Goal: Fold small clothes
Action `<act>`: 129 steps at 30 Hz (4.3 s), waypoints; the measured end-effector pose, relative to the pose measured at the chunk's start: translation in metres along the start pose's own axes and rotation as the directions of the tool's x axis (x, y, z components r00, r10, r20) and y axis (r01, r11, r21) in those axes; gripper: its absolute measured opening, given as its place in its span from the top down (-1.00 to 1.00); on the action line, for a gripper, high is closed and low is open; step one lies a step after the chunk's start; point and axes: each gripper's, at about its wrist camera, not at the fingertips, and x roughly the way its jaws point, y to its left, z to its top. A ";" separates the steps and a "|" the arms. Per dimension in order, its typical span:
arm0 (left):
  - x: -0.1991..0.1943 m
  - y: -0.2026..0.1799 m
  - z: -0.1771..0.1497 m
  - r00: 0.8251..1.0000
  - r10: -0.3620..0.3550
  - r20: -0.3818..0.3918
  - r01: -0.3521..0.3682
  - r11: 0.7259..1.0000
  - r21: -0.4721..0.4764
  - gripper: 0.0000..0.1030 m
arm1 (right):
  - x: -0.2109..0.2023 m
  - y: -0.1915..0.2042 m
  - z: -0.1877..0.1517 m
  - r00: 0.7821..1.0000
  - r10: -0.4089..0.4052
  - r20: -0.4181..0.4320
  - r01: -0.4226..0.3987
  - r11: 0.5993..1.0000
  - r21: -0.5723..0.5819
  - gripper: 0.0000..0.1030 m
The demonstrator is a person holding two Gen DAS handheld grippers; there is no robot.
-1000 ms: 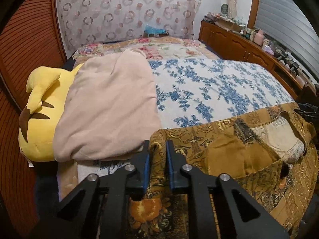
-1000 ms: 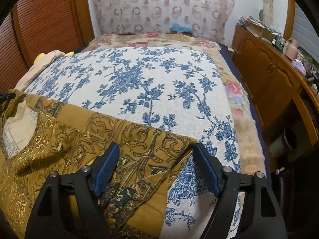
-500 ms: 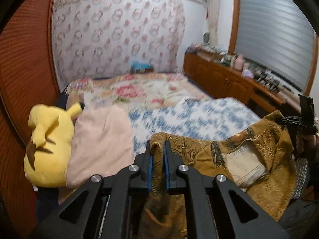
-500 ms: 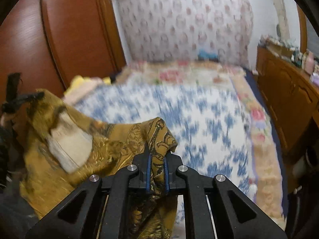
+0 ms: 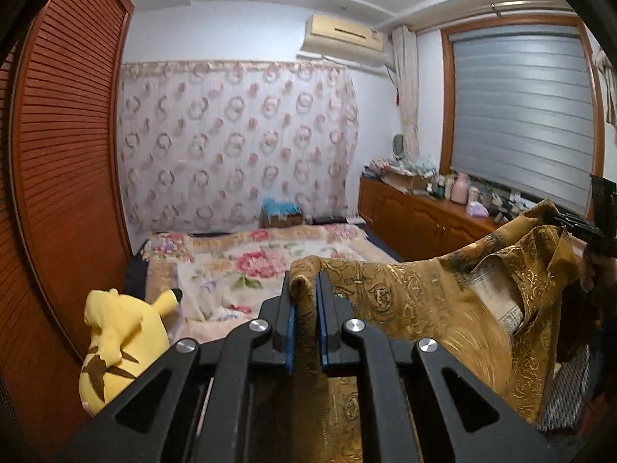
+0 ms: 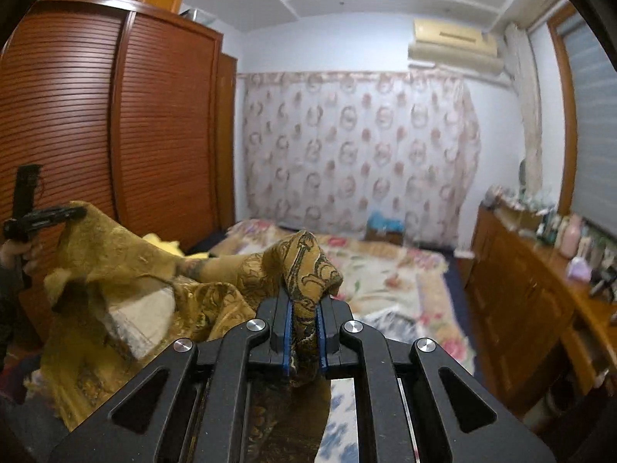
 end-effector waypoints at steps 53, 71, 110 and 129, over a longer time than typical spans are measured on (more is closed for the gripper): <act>0.123 0.007 -0.210 0.853 0.061 -0.518 -0.090 0.996 -0.031 -0.12 | 0.255 0.046 -0.164 0.841 -0.035 -0.540 0.066 0.997 0.039 -0.10; 0.108 0.012 -0.225 0.843 0.070 -0.534 -0.111 0.993 -0.044 -0.12 | 0.207 0.044 -0.169 0.873 0.116 -0.473 -0.061 0.990 0.130 0.94; 0.090 0.012 -0.228 0.854 0.032 -0.520 -0.078 0.995 -0.067 0.94 | 0.084 0.012 -0.235 0.841 -0.054 -0.539 0.152 0.978 0.140 -0.08; -0.008 0.028 -0.170 0.948 0.024 -0.317 -0.068 0.990 -0.126 0.99 | 0.018 0.013 -0.184 0.929 0.037 -0.368 0.032 0.983 0.180 0.91</act>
